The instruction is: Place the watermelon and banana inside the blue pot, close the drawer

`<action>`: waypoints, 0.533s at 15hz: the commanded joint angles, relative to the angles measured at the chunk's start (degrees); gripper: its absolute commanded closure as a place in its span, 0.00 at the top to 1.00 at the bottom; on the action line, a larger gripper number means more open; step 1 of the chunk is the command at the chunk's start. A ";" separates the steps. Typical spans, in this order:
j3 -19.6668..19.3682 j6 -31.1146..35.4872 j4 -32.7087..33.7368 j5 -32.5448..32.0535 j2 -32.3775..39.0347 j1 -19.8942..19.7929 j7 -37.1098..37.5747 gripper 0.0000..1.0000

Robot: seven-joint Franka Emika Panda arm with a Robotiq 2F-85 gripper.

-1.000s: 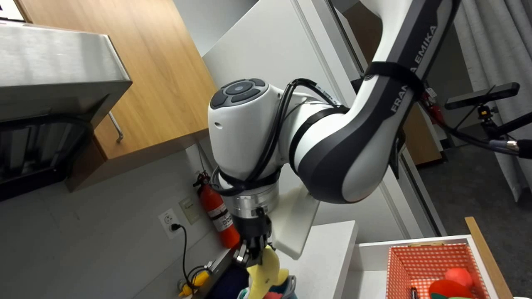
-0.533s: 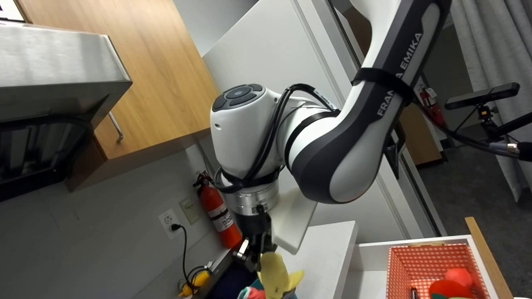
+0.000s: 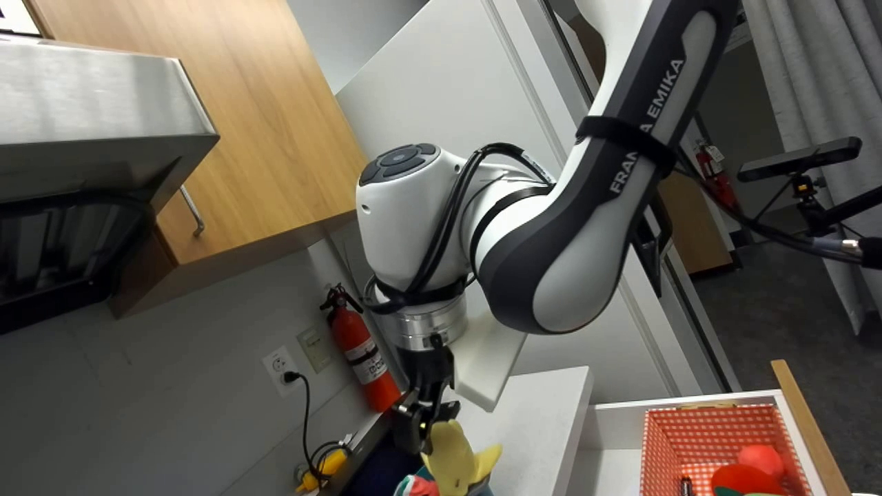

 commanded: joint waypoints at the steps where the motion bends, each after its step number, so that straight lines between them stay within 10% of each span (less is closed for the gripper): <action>1: -1.51 -1.77 1.34 3.11 0.27 1.72 -2.83 1.00; 8: -0.71 -4.82 -3.34 6.81 -3.63 2.85 -7.40 1.00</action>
